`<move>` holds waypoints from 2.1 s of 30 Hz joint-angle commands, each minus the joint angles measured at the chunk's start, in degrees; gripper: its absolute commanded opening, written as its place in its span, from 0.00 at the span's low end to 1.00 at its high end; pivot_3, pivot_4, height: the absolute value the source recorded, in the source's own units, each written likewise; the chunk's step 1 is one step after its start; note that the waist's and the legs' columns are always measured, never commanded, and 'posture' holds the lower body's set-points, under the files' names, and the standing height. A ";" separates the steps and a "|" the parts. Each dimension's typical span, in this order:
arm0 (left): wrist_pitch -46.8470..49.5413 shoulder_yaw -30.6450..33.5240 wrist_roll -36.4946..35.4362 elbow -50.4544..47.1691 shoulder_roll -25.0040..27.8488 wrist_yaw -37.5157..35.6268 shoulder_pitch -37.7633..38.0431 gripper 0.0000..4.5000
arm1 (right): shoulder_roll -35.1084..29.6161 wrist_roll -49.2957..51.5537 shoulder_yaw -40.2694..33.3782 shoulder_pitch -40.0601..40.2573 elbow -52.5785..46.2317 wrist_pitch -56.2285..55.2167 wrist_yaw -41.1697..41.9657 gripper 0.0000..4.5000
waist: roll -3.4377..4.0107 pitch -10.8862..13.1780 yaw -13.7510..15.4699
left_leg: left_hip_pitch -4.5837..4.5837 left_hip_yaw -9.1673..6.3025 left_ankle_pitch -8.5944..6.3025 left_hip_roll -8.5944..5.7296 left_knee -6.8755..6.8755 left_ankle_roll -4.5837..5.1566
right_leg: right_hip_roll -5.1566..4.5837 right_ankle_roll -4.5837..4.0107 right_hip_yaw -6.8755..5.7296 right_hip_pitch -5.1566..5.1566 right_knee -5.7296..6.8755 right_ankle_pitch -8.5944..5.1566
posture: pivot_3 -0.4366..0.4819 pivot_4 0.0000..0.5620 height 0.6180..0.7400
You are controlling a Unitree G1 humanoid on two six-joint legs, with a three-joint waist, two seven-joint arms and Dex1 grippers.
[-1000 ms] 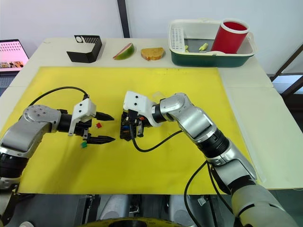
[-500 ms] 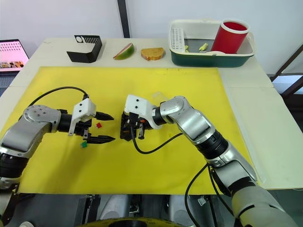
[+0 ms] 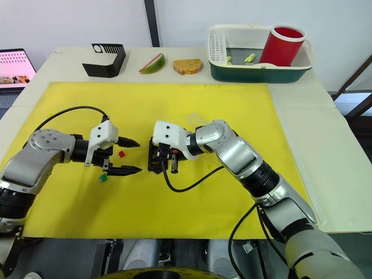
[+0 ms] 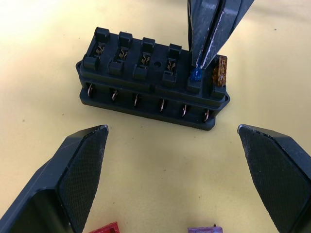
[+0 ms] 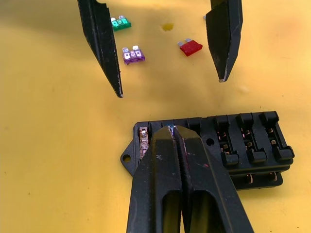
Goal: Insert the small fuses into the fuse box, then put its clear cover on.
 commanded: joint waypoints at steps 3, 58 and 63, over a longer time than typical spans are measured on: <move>-0.63 1.18 -0.20 -1.22 0.13 0.11 -0.63 1.00 | -1.88 -3.61 3.55 2.26 3.77 0.51 0.26 0.01 | 0.00 0.00 0.01 | 0.01 0.00 0.00 0.00 0.00 0.00 | 0.00 0.00 0.00 0.01 0.00 0.00 | 0.48 0.27 1.00; -0.33 24.30 -5.76 11.69 17.49 -7.62 15.85 1.00 | -32.07 20.55 -34.22 19.07 -14.51 0.41 8.08 0.99 | 0.12 0.12 -0.12 | -0.70 0.12 -0.04 0.06 -0.03 0.01 | -0.12 -0.04 -0.05 -0.72 -0.11 0.02 | 0.48 0.27 1.00; 5.56 19.73 -9.90 7.50 15.57 -11.35 15.89 1.00 | -25.77 21.77 -27.42 10.85 -16.57 2.95 6.58 0.99 | 0.12 0.11 0.06 | -0.72 0.11 -0.01 0.06 -0.02 -0.03 | -0.03 -0.04 -0.05 -0.75 -0.02 0.03 | 0.48 0.27 1.00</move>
